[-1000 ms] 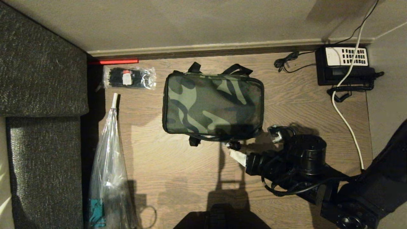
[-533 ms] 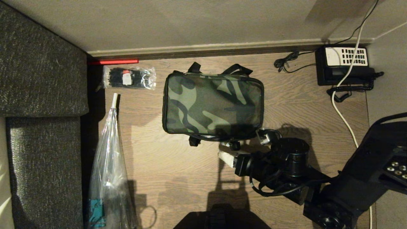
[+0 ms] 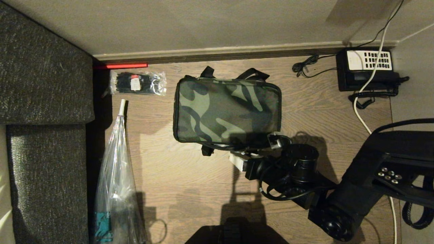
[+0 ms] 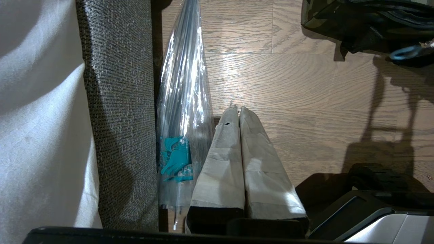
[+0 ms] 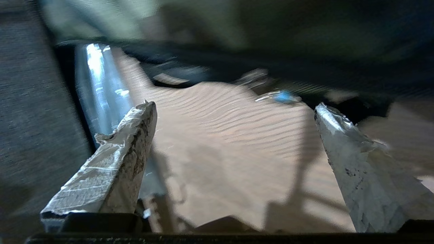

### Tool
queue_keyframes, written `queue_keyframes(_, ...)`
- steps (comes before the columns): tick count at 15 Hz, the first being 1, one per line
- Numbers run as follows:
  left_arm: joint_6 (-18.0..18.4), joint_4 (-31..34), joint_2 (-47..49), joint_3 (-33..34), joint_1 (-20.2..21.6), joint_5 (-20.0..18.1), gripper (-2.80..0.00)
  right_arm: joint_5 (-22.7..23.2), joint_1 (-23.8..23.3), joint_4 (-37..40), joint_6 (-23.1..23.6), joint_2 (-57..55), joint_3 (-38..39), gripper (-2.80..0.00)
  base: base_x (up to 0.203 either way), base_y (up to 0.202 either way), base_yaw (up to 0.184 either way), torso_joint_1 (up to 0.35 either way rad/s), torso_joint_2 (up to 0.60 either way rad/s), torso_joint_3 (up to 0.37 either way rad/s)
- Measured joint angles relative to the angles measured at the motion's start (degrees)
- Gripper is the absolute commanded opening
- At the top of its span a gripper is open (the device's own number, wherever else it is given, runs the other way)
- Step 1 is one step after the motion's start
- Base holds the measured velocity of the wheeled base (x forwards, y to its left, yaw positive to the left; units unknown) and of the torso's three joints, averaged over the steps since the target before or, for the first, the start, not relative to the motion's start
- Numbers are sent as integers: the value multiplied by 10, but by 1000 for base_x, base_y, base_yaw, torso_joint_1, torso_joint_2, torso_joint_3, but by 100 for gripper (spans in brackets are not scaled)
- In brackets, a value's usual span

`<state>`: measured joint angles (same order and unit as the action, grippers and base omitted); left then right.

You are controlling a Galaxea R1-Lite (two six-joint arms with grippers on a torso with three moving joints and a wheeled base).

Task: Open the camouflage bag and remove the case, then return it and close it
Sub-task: Open the top of the storage box

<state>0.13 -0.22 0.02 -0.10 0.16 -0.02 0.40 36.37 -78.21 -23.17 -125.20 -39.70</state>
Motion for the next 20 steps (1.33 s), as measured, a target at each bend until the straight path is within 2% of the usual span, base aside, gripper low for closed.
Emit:
queue_keyframes(3, 0, 0, 0, 0, 0, 0, -280, 0, -17, -35, 19, -20, -14, 0, 0, 0, 0, 0, 0, 0)
queue_keyframes(7, 0, 0, 0, 0, 0, 0, -280, 3, -21, -46, 17, -27, -25, 0, 0, 0, 0, 0, 0, 0)
queue_keyframes(14, 0, 0, 0, 0, 0, 0, -280, 33, -20, 6, 2, 5, 1, 0, 0, 0, 0, 0, 0, 0)
queue_keyframes(16, 0, 0, 0, 0, 0, 0, -280, 64, -19, 28, -2, 20, 14, 0, 0, 0, 0, 0, 0, 0)
queue_keyframes(20, 0, 0, 0, 0, 0, 0, -280, 71, -15, 9, -8, 21, 5, 0, 0, 0, 0, 0, 0, 0)
